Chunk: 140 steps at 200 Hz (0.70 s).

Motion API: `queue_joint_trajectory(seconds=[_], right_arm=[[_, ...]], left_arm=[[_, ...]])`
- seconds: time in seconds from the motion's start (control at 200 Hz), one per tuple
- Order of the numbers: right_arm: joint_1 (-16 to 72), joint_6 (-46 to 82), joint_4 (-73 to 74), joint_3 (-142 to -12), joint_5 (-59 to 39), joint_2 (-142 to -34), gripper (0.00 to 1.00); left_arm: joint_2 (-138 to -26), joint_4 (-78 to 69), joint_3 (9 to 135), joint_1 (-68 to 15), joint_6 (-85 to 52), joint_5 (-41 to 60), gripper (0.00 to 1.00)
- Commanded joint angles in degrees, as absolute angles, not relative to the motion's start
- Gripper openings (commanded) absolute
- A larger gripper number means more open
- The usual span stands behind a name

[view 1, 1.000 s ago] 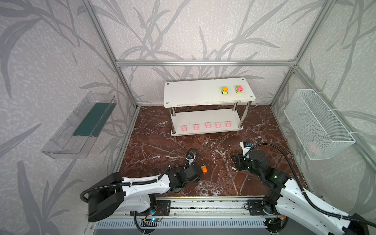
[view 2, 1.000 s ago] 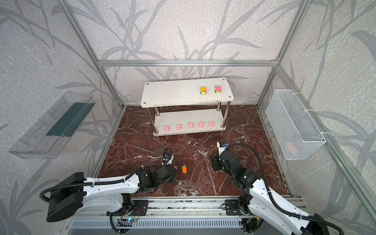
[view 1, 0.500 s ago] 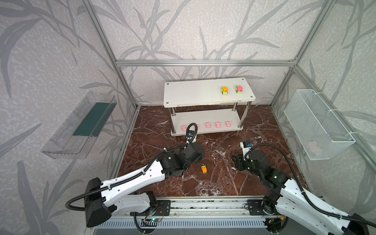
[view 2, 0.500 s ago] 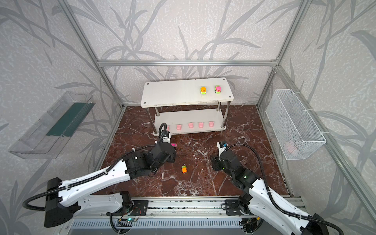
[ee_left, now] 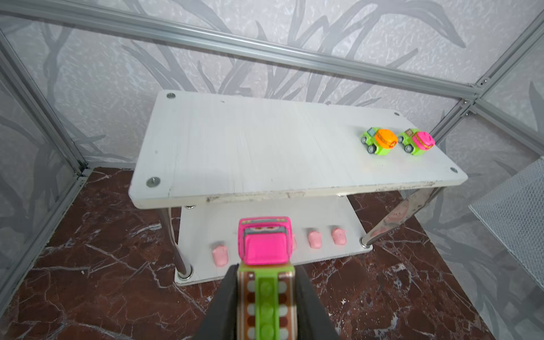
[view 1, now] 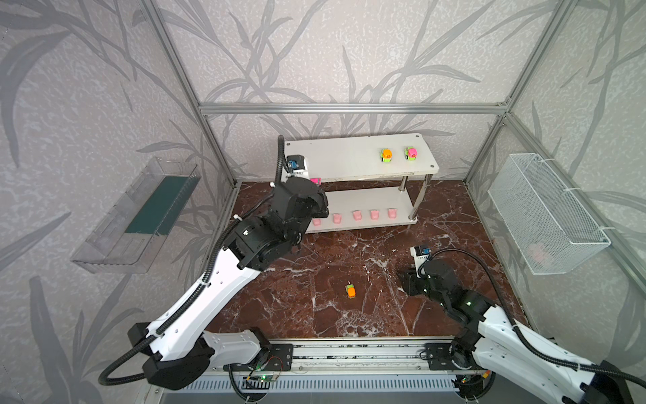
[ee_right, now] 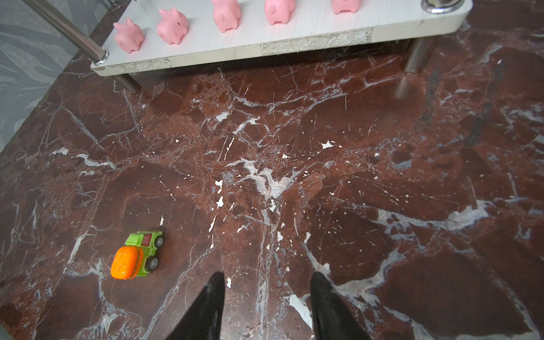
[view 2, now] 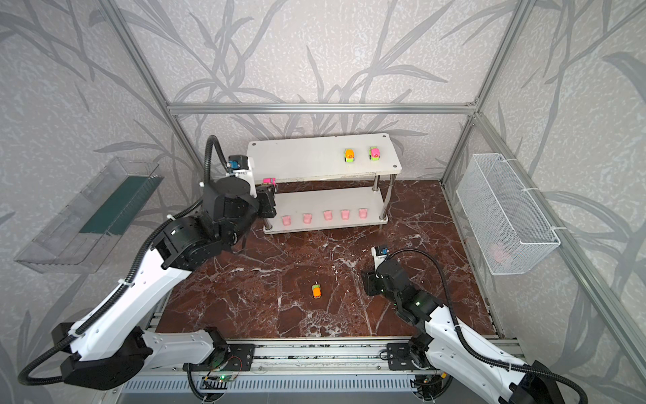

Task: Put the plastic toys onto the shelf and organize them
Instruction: 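Lift the pink-topped truck with the left gripper and carry it over the top shelf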

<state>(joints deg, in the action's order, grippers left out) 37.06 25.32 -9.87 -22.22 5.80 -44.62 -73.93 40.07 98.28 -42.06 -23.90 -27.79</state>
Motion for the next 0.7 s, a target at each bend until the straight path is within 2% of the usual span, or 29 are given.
queue_joint_trajectory(seconds=[0.0, 0.36, 0.695], right_arm=[[36.8, 25.44, -7.02, -21.58, 4.66, -45.55, 0.48], [36.34, 25.4, -4.1, -20.92, 3.14, -49.19, 0.48], [34.68, 24.7, -3.74, -21.0, 2.05, -50.19, 0.48]], left_arm=[[-78.27, 44.52, 104.61, -39.25, -19.37, -26.49, 0.26], [-94.5, 47.36, 122.64, -31.41, -18.28, -21.06, 0.26], [-104.28, 50.49, 131.8, -27.01, -18.76, -18.78, 0.26]])
